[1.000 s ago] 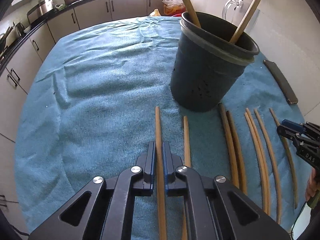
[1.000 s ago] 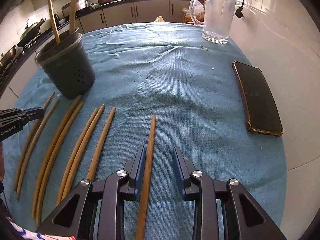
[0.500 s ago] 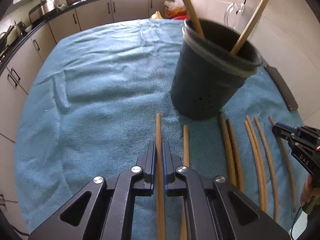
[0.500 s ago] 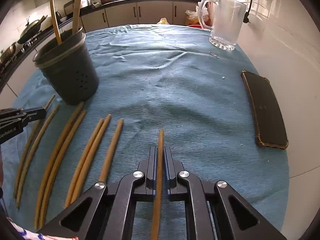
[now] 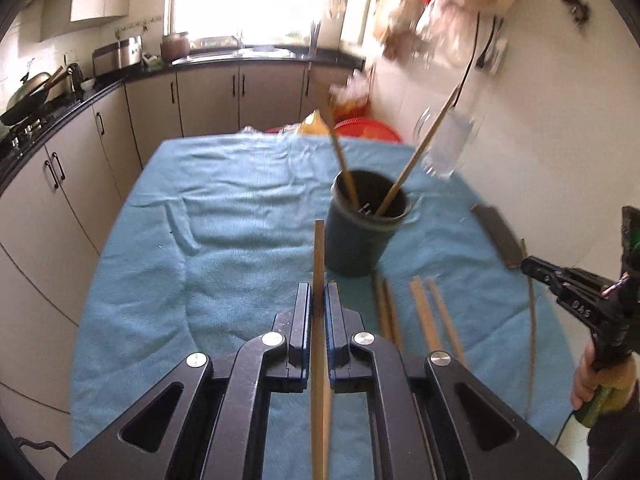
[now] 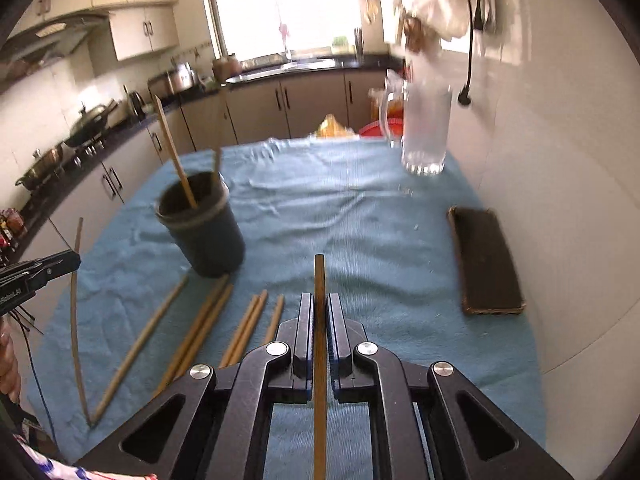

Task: Organize utensils
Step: 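Carry both held chopsticks up and lower them into the holder cup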

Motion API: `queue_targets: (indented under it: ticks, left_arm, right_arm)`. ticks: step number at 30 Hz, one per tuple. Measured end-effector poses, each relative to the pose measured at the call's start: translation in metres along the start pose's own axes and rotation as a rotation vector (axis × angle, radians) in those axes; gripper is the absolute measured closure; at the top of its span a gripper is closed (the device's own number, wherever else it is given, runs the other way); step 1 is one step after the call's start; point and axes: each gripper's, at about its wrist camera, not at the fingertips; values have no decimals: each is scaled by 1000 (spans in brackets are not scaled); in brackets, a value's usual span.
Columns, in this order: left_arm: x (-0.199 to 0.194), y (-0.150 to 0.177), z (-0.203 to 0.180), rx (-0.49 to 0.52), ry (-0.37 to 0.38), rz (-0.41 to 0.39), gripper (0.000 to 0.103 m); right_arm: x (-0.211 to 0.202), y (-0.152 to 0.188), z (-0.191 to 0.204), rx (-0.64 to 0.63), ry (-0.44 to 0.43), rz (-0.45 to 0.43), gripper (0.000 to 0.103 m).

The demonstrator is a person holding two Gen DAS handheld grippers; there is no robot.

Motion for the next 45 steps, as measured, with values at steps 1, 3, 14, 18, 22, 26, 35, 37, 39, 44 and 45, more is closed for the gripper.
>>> queue_targets:
  ticks: [1,3,14,18,22,26,35,37,39,44,45]
  left_arm:
    - [-9,-1,-2,-8,9,-14,97]
    - [-29,-1,-6,-18,23,-47,97]
    - [-102,5,-23,-8,56,-188,97]
    - [-118,1,-28,0,66,-224,97]
    - [-122,-3,-30,5,68,-246,97]
    - [-121,-10,-29,2,71,-251,97]
    - [-112,-47,-24,-22,85,-264,97]
    - [-110,-58,-25,-16,84,-273,97]
    - [-107,-72,-28,-4,82,-291,97]
    - [-90,-108,-32,9,68,-316,97]
    - [-85,-115,-32,10,62,-318,97]
  right_arm:
    - [-8,-1,2,-6,0,-16,97]
    - [-22,-2,6,-14,-1,-43,97]
    - [-85,-4,20,-55,-13,-150,97]
    - [-100,-9,24,-64,-15,-183,97]
    - [-106,-16,23,-66,-15,-209,97]
    - [-106,-27,27,-66,-18,-227,97]
    - [-92,-60,42,-84,-52,-253,97]
    - [-88,-71,48,-93,-62,-267,97]
    - [-86,-83,52,-90,-79,-277,97]
    - [-78,-121,64,-63,-136,-320,97]
    - [-75,-129,66,-57,-144,-329,97]
Point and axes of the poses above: each gripper's, at about its wrist camera, not at the fingertips, and x roughly the way its jaws point, z to its left, y to its underside, and after that the axes turned 11 degrees about -z, right-handed
